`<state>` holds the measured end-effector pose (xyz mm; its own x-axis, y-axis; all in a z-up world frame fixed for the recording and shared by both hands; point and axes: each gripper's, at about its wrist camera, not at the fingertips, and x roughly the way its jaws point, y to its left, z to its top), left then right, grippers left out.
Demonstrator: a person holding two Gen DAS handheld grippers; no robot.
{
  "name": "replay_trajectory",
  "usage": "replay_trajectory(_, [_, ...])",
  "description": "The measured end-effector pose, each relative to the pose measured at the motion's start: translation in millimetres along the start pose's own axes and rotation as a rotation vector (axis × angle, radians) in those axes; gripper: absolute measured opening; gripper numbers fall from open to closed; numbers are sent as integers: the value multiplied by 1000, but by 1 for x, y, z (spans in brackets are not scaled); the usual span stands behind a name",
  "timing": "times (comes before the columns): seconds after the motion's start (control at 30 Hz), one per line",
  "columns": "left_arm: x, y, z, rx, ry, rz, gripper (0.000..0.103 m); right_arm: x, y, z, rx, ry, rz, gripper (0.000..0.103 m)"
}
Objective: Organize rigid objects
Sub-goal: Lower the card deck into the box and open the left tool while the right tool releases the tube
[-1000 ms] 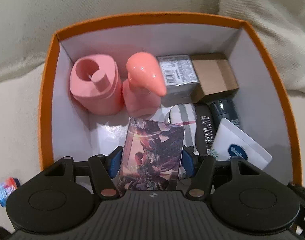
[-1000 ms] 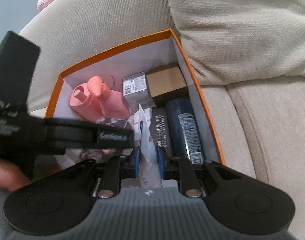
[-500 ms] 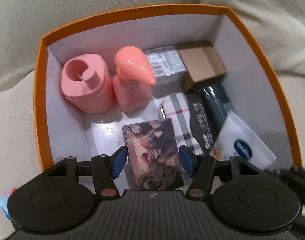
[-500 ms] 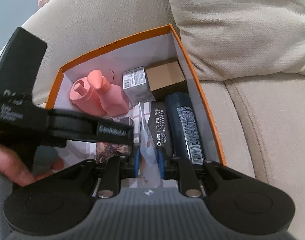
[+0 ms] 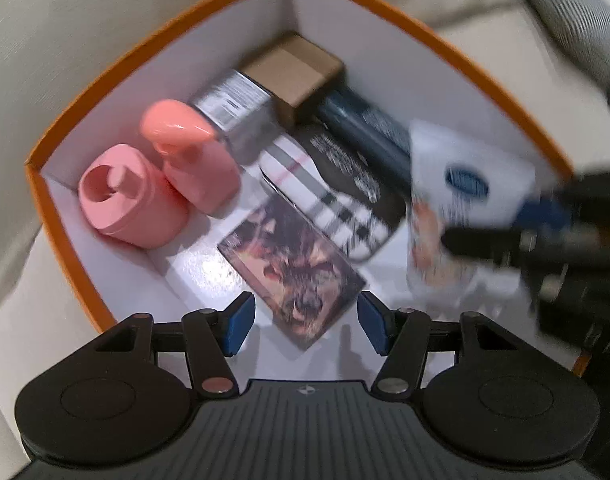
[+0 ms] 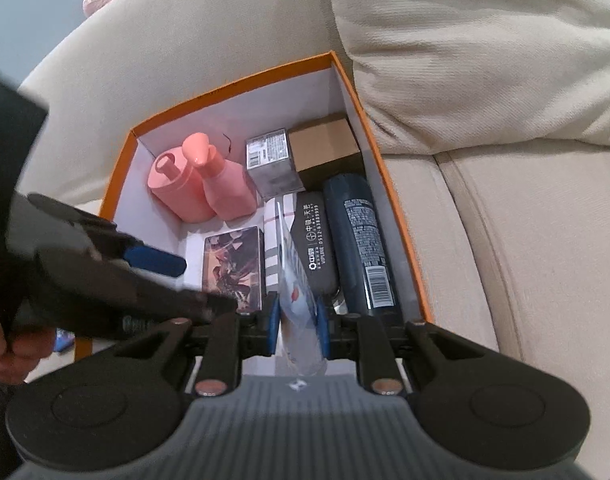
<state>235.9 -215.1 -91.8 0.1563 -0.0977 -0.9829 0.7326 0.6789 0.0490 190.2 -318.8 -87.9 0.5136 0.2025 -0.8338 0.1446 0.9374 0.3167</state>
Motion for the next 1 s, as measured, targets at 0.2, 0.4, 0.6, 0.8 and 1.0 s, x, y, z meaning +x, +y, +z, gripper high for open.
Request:
replay_trajectory(0.2, [15,-13,-7,63,35,60,69,4,3,1,4,7,-6,20])
replay_trajectory(0.4, [21,-7,-8,25,10,49,47,14,5,2,6,29,-14,20])
replay_trajectory(0.6, [19,3,-9,24,-25,72,36,23,7,9,7,24,-15,20])
replay_trajectory(0.8, [12,1,-11,25,-24,72,36,27,9,14,-1,27,-28,20])
replay_trajectory(1.0, [-31,12,-27,-31,-130,-20,44,15,14,14,-14,19,0,19])
